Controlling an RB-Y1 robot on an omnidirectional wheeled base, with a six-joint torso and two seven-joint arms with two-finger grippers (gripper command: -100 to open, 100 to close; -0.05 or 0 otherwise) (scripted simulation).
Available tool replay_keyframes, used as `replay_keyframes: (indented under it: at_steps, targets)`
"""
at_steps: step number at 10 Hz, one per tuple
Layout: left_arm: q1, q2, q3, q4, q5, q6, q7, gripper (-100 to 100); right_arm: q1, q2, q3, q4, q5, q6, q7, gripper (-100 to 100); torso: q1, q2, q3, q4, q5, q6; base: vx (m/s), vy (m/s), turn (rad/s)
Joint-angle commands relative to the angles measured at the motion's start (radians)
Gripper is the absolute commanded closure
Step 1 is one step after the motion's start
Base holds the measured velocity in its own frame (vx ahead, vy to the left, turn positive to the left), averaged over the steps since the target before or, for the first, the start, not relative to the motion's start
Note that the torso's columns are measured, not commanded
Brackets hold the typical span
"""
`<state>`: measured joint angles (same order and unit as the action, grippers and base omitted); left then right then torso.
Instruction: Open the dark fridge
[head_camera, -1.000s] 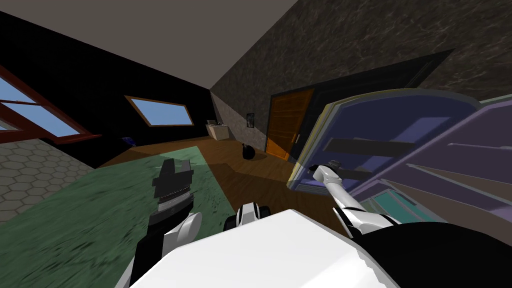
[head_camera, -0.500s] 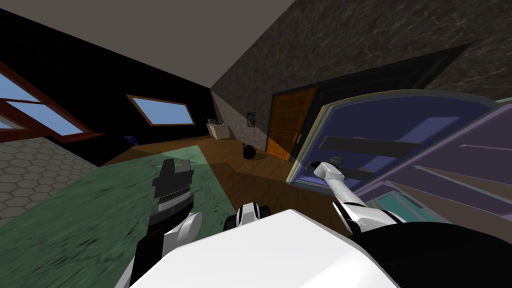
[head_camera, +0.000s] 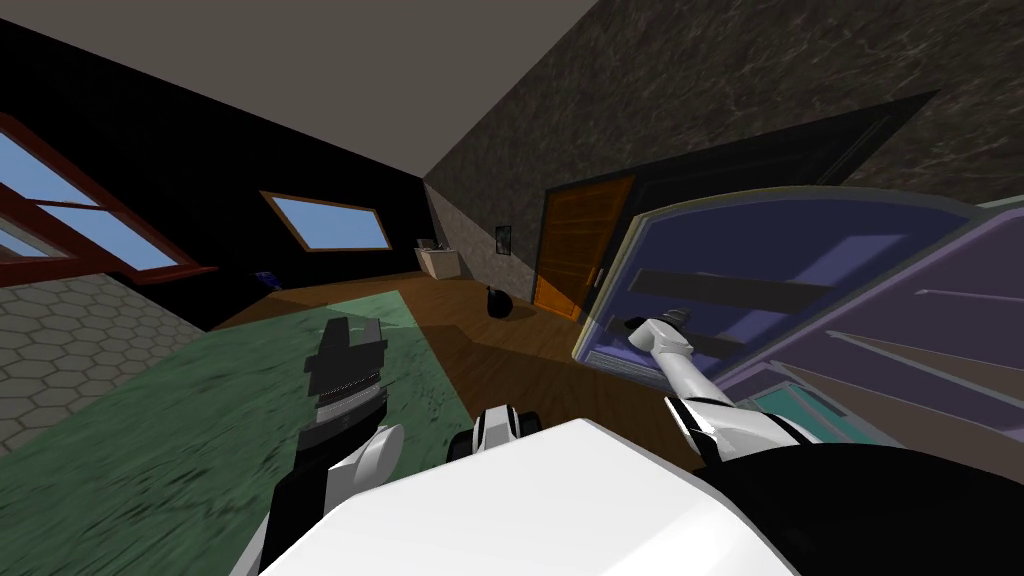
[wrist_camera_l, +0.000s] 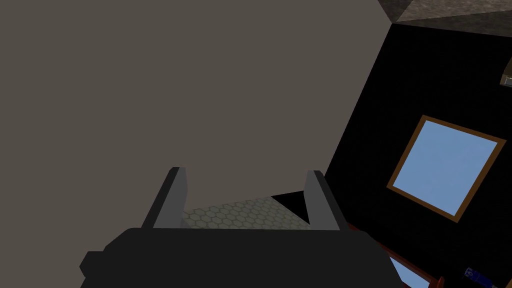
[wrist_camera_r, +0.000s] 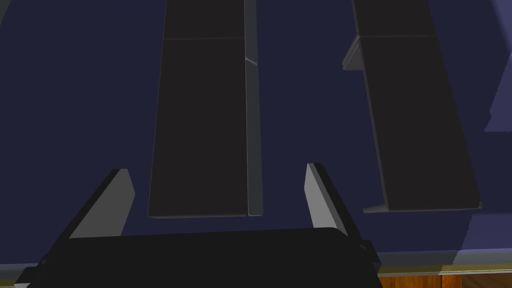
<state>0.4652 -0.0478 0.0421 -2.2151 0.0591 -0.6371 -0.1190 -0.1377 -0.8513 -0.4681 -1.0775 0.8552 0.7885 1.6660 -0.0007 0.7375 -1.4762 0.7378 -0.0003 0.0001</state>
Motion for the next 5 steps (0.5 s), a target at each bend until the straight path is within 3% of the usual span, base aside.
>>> replay_keyframes:
  at_steps: [1,5]
  targets:
    - [0.0,0.0,0.0,0.0,0.0,0.0,0.0,0,0.0,0.0,0.0,0.0,0.0,0.0,0.0,0,0.0,0.0,0.0,0.0,0.0,0.0,0.0,0.0,0.0]
    - [0.0,0.0,0.0,0.0,0.0,0.0,0.0,0,0.0,0.0,0.0,0.0,0.0,0.0,0.0,0,0.001,0.001,0.0,0.0,0.0,0.0,0.0,0.0,0.0]
